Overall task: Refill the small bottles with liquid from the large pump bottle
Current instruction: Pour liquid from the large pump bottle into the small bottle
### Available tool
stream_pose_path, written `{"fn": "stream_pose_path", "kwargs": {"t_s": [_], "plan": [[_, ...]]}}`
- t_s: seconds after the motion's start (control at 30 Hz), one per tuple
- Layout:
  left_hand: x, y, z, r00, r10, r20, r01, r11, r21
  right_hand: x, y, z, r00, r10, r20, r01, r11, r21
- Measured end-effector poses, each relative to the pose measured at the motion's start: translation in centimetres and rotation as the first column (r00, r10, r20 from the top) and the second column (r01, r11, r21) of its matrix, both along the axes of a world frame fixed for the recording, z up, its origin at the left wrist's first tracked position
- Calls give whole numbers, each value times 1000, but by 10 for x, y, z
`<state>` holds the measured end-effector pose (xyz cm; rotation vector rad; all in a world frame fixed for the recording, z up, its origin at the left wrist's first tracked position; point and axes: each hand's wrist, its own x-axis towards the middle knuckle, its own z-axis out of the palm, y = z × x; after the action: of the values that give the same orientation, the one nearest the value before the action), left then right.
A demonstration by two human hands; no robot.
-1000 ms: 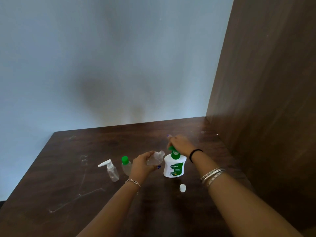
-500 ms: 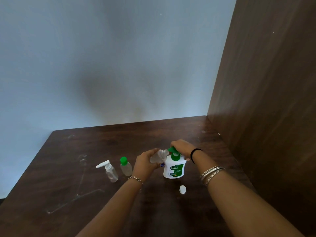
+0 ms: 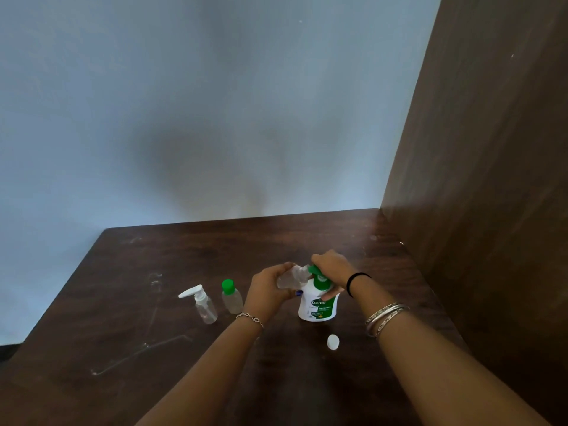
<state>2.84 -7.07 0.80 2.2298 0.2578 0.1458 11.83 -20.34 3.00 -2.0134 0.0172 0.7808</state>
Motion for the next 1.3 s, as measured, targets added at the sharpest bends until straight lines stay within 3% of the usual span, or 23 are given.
{"fn": "stream_pose_path", "kwargs": {"t_s": [0.13, 0.33, 0.57, 0.83, 1.03, 1.3], "plan": [[1, -3, 0, 1000, -7, -23, 7, 1000, 22, -3, 2, -1, 998, -24, 62, 25, 1000, -1], [0, -2, -2, 998, -15, -53, 17, 999, 47, -4, 1, -8, 978, 67, 197, -46, 993, -109], [-1, -2, 1, 999, -12, -39, 13, 1000, 25, 0, -4, -3, 999, 47, 12, -46, 998, -38], [-4, -1, -3, 997, -5, -72, 9, 999, 46, -4, 2, -10, 984, 17, 177, 4, 993, -117], [-3, 0, -3, 998, -5, -60, 6, 1000, 15, -2, 1, -11, 1000, -5, 25, 5, 1000, -17], [-3, 1, -7, 997, 13, -77, -12, 1000, 19, -1, 8, -17, 972, -38, 234, 69, 989, -128]]}}
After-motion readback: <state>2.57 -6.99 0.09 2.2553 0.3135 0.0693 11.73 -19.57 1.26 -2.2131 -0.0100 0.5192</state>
